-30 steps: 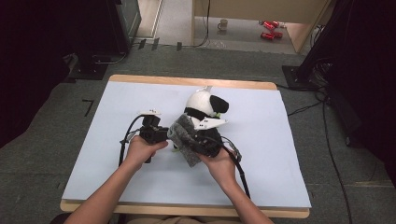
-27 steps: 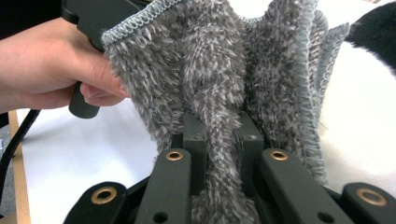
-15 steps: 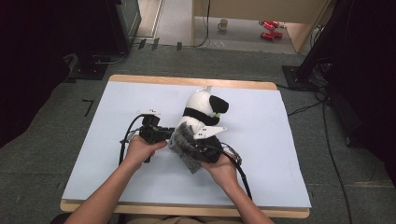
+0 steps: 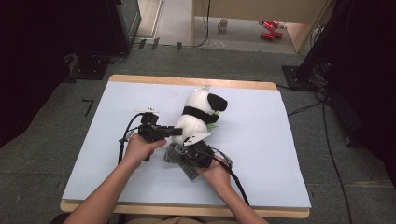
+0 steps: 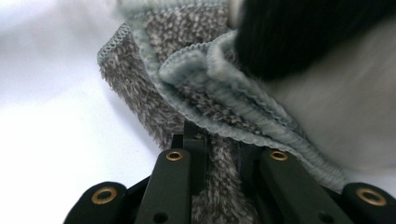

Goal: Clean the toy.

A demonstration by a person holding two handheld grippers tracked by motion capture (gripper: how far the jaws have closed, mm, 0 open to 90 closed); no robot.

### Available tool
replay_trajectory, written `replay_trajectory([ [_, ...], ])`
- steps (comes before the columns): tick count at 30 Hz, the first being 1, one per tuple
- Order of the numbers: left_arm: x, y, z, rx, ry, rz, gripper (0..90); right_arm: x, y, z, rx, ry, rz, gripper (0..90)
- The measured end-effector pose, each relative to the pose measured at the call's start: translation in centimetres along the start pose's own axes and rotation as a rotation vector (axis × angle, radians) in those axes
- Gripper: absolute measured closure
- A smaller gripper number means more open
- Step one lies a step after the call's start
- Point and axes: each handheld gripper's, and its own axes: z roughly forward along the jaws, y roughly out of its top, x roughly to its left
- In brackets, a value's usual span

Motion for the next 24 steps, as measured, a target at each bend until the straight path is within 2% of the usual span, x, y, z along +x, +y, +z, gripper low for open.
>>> replay_trajectory([
  [2, 0.0, 0.0, 0.0, -0.002, 0.002, 0.002, 68.6, -0.1, 0.2, -0.2, 0.008, 0.023, 0.005, 79.6],
  [5, 0.2, 0.1, 0.0, -0.004, 0.000, -0.001, 68.6, 0.1, 0.7, -1.0, 0.006, 0.057, -0.017, 79.6],
  [9, 0.3, 0.1, -0.1, -0.004, 0.002, -0.001, 68.4, 0.9, 2.1, -3.2, -0.062, 0.077, -0.068, 79.6],
  [13, 0.3, 0.1, -0.2, -0.002, 0.001, -0.009, 68.3, 1.2, 3.1, -5.4, -0.113, 0.054, -0.098, 79.7],
  [16, 0.3, 0.1, -0.2, 0.000, 0.002, -0.005, 68.2, 0.8, 3.4, -6.7, -0.154, 0.023, -0.081, 79.7],
  [19, 0.2, 0.1, -0.1, -0.001, 0.004, 0.000, 68.3, 0.4, 3.3, -6.8, -0.166, -0.022, -0.090, 79.7],
  [21, 0.2, 0.1, -0.1, -0.002, 0.004, -0.005, 68.2, 0.3, 3.1, -6.7, -0.186, -0.035, -0.084, 79.7],
  [24, 0.2, 0.0, 0.0, -0.001, 0.008, -0.012, 68.4, 0.3, 3.0, -6.2, -0.193, -0.080, -0.107, 79.9],
])
